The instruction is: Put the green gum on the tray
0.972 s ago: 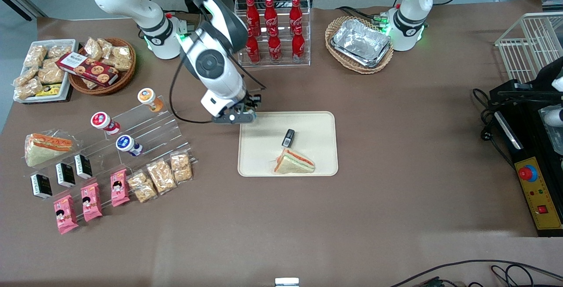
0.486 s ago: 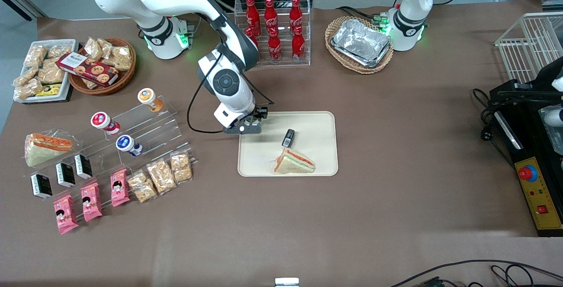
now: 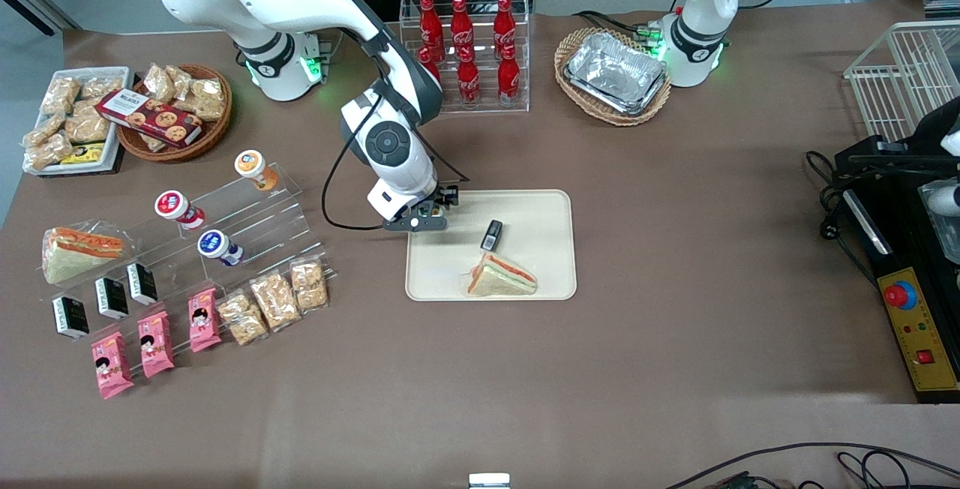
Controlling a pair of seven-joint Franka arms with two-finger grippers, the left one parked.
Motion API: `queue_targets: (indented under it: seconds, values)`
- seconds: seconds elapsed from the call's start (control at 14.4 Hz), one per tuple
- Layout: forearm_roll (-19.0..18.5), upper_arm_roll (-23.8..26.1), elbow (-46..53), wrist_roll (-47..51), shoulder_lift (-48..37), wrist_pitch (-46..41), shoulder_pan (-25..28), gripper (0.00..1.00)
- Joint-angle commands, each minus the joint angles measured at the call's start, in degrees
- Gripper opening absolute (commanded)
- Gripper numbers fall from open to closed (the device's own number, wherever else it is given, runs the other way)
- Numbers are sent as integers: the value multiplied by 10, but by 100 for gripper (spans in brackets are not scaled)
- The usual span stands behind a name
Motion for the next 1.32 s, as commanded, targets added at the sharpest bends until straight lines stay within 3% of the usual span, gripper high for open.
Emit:
queue_targets:
  seconds: [0.0,0.28,0.49,0.76,1.04,1.25]
  values:
    - [8,-7,14,-6,-19,-17,-3,100]
    - [3,-20,52,-34,-75,-123,-38,100]
    - [2,-20,63,-76,-150,-212,-99,100]
    - [0,-20,134,-154,-215,-398,-198,100]
    - [-44,-21,222,-231,-232,-522,-282,100]
    - [-55,-21,256,-249,-230,-562,-329,100]
